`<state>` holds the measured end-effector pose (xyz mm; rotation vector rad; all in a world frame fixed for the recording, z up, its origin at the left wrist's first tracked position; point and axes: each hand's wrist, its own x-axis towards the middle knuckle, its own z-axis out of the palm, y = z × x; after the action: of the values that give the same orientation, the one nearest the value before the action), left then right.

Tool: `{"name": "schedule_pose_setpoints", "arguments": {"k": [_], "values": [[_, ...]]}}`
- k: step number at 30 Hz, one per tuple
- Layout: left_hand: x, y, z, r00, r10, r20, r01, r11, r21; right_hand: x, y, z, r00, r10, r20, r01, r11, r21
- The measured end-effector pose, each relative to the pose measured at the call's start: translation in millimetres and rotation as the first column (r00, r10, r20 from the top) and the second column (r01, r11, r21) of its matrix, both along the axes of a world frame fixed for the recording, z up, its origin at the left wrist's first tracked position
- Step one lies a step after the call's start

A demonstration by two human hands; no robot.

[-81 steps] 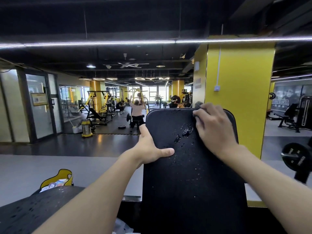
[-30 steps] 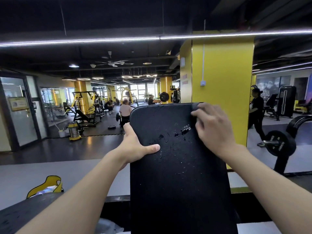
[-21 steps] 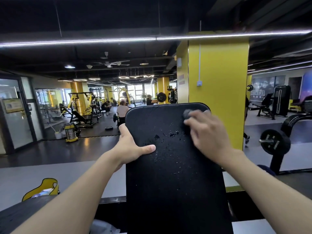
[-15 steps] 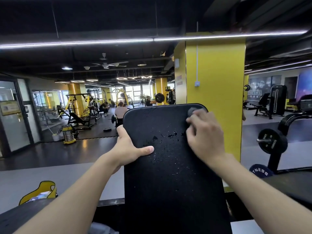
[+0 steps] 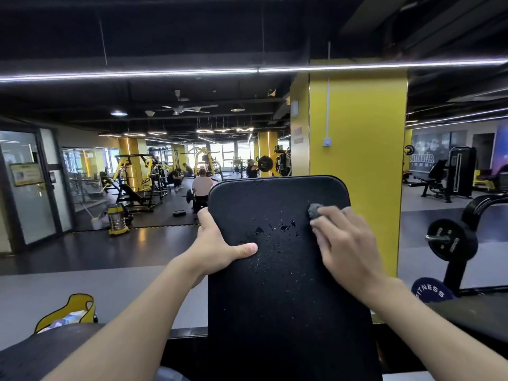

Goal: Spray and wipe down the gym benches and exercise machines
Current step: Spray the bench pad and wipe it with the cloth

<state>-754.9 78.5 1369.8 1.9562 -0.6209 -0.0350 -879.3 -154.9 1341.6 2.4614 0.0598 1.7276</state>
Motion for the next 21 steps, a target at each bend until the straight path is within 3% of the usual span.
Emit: {"name": "schedule_pose_setpoints", "arguments": {"k": [5, 7, 10, 11, 14, 16, 21], "values": [[3, 0, -1, 1.0, 0.006, 0.003, -0.006, 1.0, -0.015, 12, 3, 17, 0.99, -0.073, 0.124, 0.029, 0.944, 0.33], [5, 0, -2, 1.0, 0.006, 0.007, -0.006, 1.0, -0.02, 12, 17, -3, 0.993, -0.034, 0.109, 0.006, 0.968, 0.249], [4, -1, -3, 1.0, 0.005, 0.019, -0.004, 1.0, -0.02, 2, 10, -13, 1.0, 0.014, 0.018, -0.014, 1.0, -0.01], [4, -2, -3, 1.0, 0.007, 0.024, -0.006, 1.0, -0.02, 2, -1, -5, 1.0, 0.005, 0.005, -0.004, 1.0, -0.012], [5, -2, -3, 1.0, 0.014, 0.017, -0.013, 1.0, -0.025, 9, -16, 20, 0.994, -0.058, 0.095, 0.031, 0.964, 0.262], [5, -2, -3, 1.0, 0.01, 0.018, -0.009, 1.0, -0.025, 12, -2, 14, 0.984, -0.094, 0.149, 0.042, 0.946, 0.321], [7, -1, -3, 1.0, 0.008, 0.013, -0.007, 1.0, -0.029, -2, 13, -24, 0.999, 0.031, -0.006, -0.032, 0.995, -0.099]]}}
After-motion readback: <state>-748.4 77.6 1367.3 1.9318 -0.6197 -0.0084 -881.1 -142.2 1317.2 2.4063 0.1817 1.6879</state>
